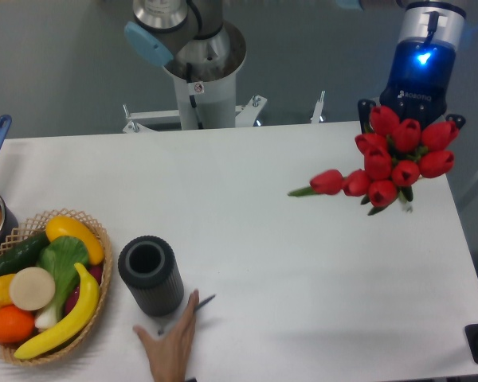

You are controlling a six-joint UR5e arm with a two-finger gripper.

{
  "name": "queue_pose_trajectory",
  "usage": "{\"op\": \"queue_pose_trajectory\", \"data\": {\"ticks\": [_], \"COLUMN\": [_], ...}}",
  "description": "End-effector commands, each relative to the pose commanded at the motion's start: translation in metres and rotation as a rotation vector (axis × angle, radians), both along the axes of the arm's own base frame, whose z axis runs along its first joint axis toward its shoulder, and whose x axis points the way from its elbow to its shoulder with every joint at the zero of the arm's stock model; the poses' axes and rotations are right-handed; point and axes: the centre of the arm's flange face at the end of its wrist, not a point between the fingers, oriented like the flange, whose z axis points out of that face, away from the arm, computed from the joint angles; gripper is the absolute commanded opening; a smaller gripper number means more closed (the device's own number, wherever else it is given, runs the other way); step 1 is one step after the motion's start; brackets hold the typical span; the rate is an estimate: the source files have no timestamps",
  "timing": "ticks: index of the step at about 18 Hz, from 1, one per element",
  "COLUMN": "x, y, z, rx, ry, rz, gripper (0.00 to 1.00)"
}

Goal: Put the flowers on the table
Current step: 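Carry the red tulip bunch in the gripper toward the table surface, then lower the held tulips down onto the table beside the black cup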

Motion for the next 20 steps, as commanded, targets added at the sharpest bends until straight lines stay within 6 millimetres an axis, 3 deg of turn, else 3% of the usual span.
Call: {"op": "queue_pose_trajectory", "data": {"ticks": [4,14,17,20], "x": [-0.004,-0.008,-0.013,-0.017], "y": [-0.003,0.038,0.044,0.042], "z": [-0.033,-0.125,-0.162,-0.185], "rx": [-0.145,-0.463,-0.521,-0.57], "ry": [0.004,-0.026,-0.064,-0.092], "rz": [0.013,-0.054,-0.078,-0.076], "gripper": [0.37,0.37,0.37,0.37]}}
